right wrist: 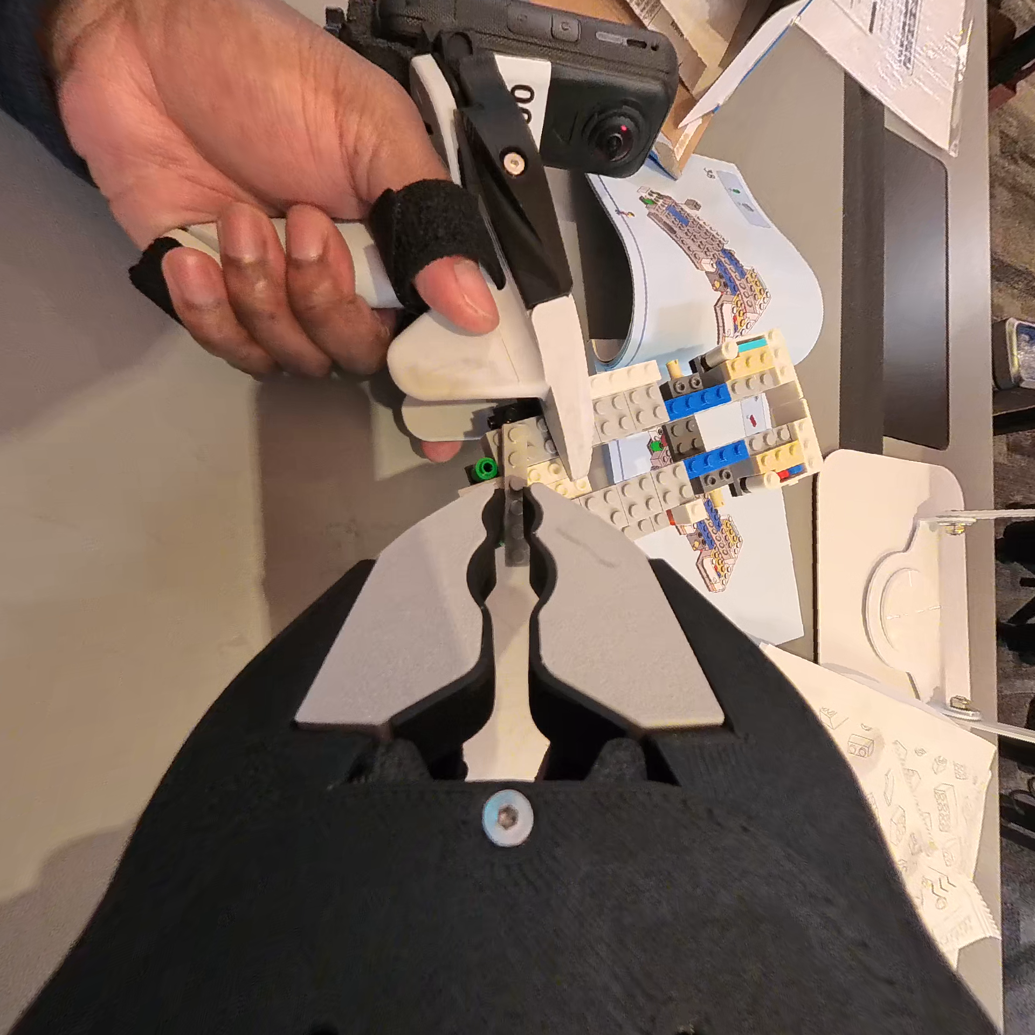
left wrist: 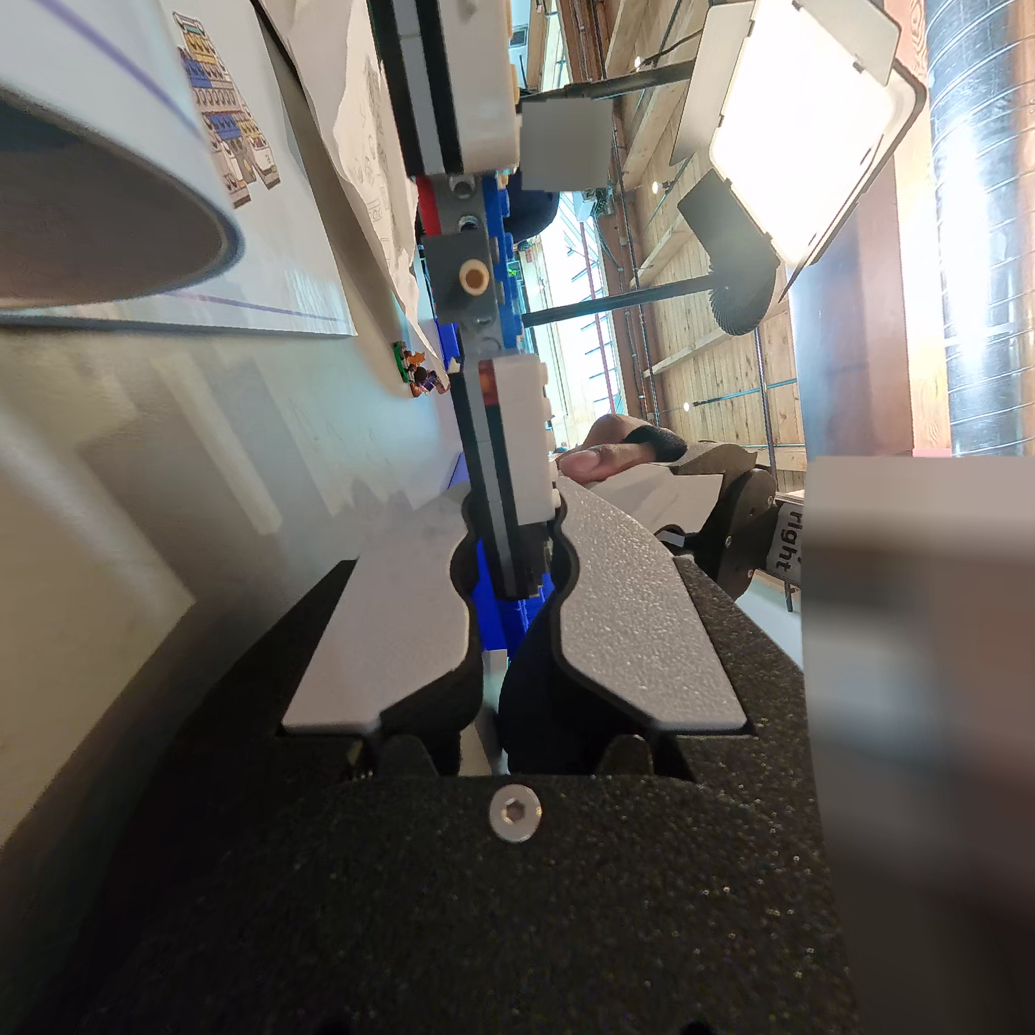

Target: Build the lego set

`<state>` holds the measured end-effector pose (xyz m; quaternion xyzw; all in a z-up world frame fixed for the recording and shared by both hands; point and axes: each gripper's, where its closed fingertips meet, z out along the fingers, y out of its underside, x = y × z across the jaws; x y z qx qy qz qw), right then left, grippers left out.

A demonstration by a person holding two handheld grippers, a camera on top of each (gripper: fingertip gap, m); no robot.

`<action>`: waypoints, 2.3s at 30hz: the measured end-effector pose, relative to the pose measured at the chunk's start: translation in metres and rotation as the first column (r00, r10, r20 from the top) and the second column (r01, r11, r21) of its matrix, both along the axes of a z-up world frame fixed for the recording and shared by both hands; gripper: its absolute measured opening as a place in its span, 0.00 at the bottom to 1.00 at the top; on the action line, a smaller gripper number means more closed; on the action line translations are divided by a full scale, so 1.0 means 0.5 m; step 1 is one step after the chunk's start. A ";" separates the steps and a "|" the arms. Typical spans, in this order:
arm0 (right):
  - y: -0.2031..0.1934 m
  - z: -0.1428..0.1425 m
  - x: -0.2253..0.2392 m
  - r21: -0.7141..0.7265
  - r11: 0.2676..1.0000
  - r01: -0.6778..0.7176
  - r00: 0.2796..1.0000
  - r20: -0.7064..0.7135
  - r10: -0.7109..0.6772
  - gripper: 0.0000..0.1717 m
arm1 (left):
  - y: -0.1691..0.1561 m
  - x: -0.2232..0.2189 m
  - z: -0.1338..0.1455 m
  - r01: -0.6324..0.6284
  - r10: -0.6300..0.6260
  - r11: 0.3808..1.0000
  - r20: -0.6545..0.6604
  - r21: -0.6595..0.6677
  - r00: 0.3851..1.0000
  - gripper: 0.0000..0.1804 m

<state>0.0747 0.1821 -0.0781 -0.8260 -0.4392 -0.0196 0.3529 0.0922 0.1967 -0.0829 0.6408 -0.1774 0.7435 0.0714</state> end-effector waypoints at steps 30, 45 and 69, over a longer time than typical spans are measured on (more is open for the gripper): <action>0.007 0.003 -0.016 0.059 0.997 -0.050 0.999 -0.013 0.051 0.02 | -0.001 0.000 -0.001 0.004 -0.004 1.000 -0.001 -0.001 1.000 0.12; 0.009 0.006 -0.014 0.083 0.994 -0.065 0.998 -0.017 0.067 0.02 | -0.001 0.000 -0.001 0.005 -0.005 1.000 0.000 -0.003 1.000 0.12; -0.051 0.041 0.054 0.470 0.879 0.077 0.985 0.100 -0.141 0.13 | -0.004 -0.003 0.012 -0.001 0.001 1.000 0.019 -0.005 1.000 0.12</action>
